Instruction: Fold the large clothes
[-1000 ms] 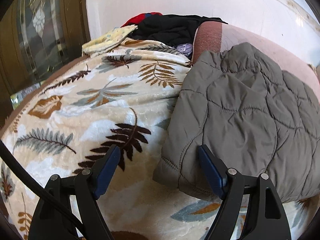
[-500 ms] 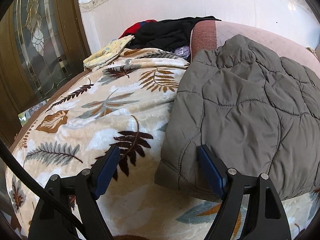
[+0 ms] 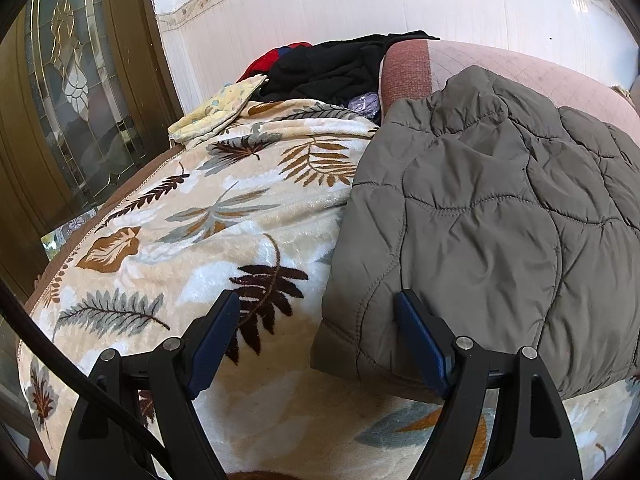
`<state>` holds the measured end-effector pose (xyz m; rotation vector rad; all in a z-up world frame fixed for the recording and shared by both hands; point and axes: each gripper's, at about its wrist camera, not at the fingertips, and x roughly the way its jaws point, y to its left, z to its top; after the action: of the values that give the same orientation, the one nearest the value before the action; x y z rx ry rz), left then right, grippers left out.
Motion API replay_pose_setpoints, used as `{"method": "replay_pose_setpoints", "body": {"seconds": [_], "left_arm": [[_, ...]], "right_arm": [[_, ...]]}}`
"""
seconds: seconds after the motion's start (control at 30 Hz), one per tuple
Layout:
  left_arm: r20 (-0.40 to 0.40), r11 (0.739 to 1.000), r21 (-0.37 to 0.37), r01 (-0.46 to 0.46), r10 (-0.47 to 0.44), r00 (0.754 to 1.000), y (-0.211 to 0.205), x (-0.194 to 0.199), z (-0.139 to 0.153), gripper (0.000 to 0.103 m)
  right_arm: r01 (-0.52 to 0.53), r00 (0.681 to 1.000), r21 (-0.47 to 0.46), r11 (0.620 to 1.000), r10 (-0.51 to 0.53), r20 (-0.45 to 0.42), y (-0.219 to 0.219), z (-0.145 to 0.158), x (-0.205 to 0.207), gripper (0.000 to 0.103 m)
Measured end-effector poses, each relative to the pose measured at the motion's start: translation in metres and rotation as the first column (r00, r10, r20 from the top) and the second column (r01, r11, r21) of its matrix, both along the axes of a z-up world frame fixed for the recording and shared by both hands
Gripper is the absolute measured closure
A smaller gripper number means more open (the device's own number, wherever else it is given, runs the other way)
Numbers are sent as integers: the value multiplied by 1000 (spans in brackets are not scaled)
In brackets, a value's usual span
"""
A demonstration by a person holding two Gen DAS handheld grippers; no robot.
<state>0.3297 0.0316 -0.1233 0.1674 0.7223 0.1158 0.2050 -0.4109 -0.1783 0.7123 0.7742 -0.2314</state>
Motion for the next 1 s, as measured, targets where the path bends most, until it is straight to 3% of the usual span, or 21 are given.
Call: {"method": "replay_pose_setpoints", "body": {"seconds": [0.3, 0.5, 0.77, 1.0], "left_arm": [[0, 1000, 1, 0, 0, 1000, 0, 0, 0, 23], [0, 1000, 1, -1, 1, 1000, -1, 0, 0, 23], [-2, 1000, 3, -1, 1, 1000, -1, 0, 0, 23], [-2, 1000, 3, -1, 1, 1000, -1, 0, 1, 23]], "right_arm": [[65, 998, 39, 997, -65, 3, -16, 0, -11, 41], [106, 994, 18, 994, -106, -22, -22, -2, -15, 32], [151, 988, 165, 975, -146, -42, -38, -22, -21, 31], [151, 988, 170, 974, -145, -44, -38, -23, -20, 30]]}}
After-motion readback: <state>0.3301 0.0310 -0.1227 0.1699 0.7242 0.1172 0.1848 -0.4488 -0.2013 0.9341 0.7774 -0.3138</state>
